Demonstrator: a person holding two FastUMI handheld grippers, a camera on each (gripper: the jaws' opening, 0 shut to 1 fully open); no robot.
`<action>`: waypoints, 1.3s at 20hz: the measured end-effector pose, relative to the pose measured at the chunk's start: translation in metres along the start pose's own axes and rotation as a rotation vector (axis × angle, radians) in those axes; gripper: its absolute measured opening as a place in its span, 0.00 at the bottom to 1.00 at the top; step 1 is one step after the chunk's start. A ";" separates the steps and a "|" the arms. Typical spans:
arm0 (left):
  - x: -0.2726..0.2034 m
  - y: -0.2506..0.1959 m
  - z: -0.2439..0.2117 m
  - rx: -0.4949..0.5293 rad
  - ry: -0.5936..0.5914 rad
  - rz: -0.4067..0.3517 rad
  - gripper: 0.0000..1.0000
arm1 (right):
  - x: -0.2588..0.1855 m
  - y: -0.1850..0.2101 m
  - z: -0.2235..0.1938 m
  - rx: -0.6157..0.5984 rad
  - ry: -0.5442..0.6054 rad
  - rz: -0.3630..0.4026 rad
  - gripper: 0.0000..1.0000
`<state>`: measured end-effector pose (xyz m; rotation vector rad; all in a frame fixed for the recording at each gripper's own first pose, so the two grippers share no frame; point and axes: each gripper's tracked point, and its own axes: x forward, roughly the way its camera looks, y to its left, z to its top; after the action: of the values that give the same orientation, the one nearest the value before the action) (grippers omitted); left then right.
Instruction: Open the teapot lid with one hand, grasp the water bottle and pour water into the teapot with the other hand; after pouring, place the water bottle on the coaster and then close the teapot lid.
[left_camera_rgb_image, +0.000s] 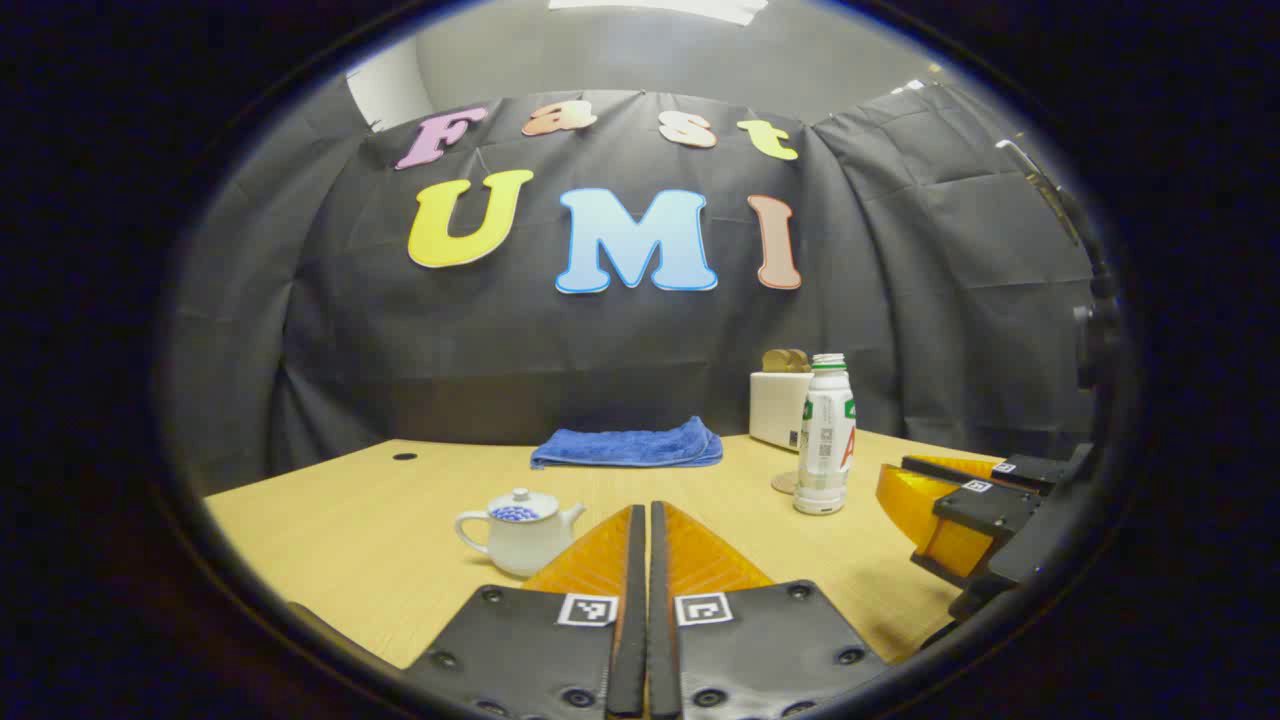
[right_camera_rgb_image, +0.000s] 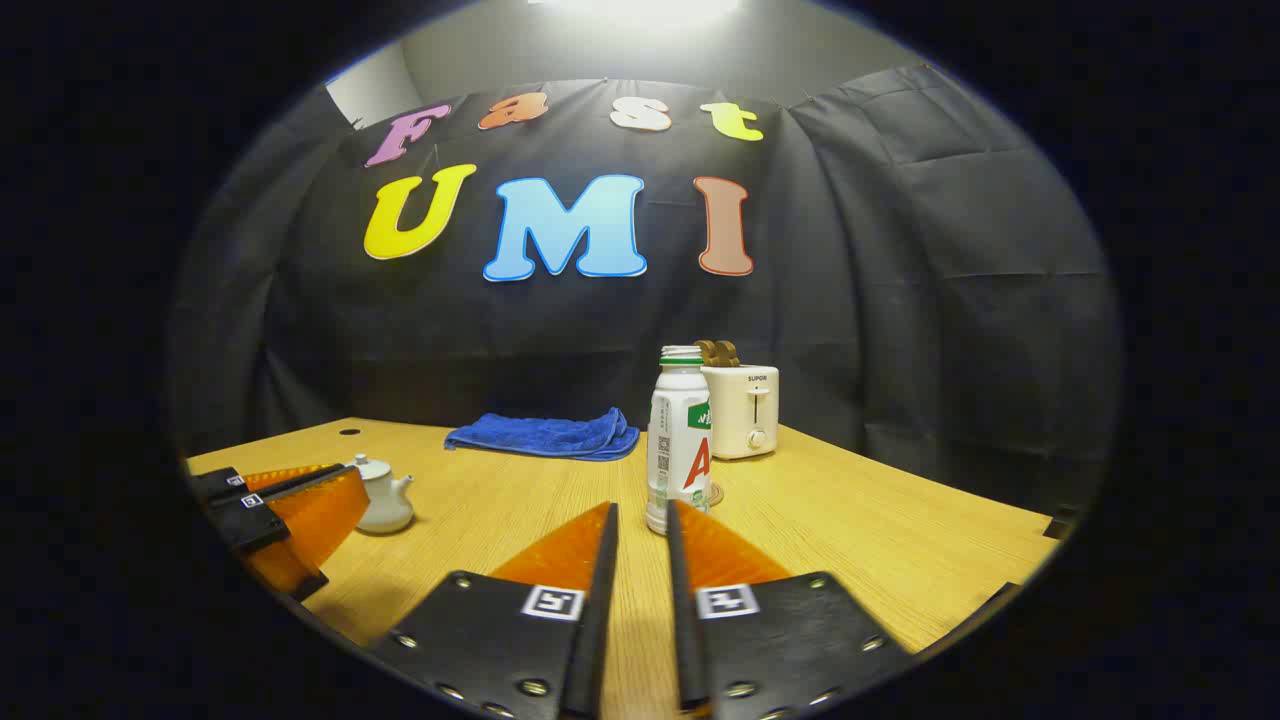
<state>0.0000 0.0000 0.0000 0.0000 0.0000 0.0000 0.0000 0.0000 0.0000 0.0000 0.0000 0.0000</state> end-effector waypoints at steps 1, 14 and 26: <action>0.000 0.001 0.002 0.001 0.000 0.006 0.19 | -0.001 -0.002 0.000 0.001 0.003 0.003 0.15; 0.002 -0.001 0.000 0.000 0.004 0.001 1.00 | -0.004 0.003 0.001 -0.001 0.000 0.006 0.97; 0.021 0.034 -0.006 -0.003 0.024 0.059 1.00 | 0.007 0.005 0.004 0.010 -0.005 0.088 0.96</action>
<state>0.0205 0.0337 -0.0056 -0.0031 0.0245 0.0593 0.0068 0.0046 0.0038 0.0102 -0.0049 0.0880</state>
